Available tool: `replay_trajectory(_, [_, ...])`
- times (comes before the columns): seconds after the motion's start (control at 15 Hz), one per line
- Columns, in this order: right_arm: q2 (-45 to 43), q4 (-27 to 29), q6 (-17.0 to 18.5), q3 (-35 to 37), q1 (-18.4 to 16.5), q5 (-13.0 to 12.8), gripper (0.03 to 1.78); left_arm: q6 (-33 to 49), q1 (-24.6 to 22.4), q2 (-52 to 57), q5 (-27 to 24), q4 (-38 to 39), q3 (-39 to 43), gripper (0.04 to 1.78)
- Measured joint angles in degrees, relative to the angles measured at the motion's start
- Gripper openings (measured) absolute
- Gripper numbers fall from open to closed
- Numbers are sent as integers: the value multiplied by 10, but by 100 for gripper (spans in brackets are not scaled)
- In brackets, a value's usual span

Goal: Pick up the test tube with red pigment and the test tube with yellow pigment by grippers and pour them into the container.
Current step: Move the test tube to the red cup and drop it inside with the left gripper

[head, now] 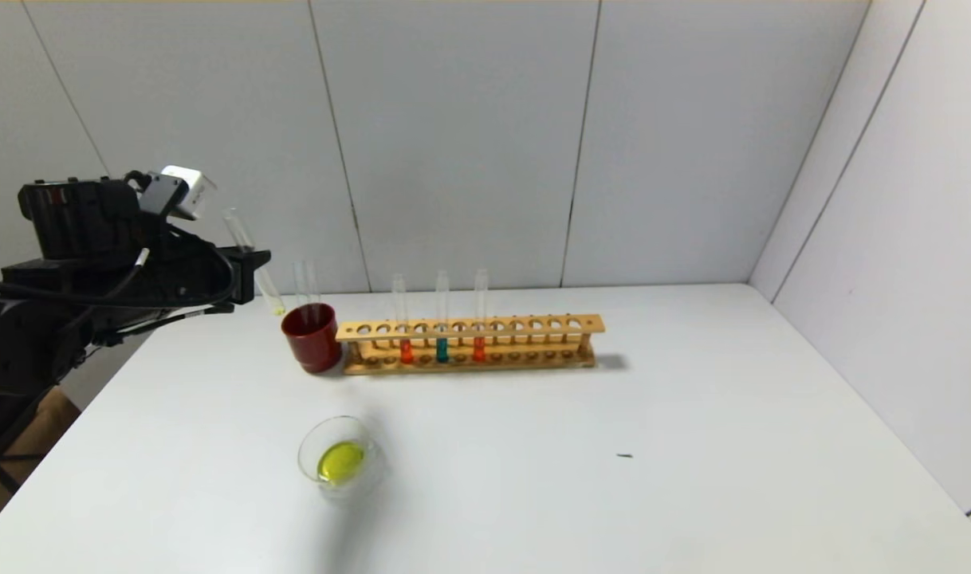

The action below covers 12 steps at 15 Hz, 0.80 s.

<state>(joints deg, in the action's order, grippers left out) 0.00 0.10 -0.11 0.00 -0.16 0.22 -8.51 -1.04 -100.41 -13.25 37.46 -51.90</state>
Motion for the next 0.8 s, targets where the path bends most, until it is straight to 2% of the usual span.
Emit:
replay_trajectory(0.33, [0, 0, 0, 0, 0, 0, 175, 11, -9, -55, -36, 4, -26, 31])
replay_trajectory(0.6, [0, 0, 0, 0, 0, 0, 175, 13, -9, -93, -37, 7, -40, 31])
replay_trajectory(0.8, [0, 0, 0, 0, 0, 0, 175, 10, -10, -118, -36, 51, -42, 31])
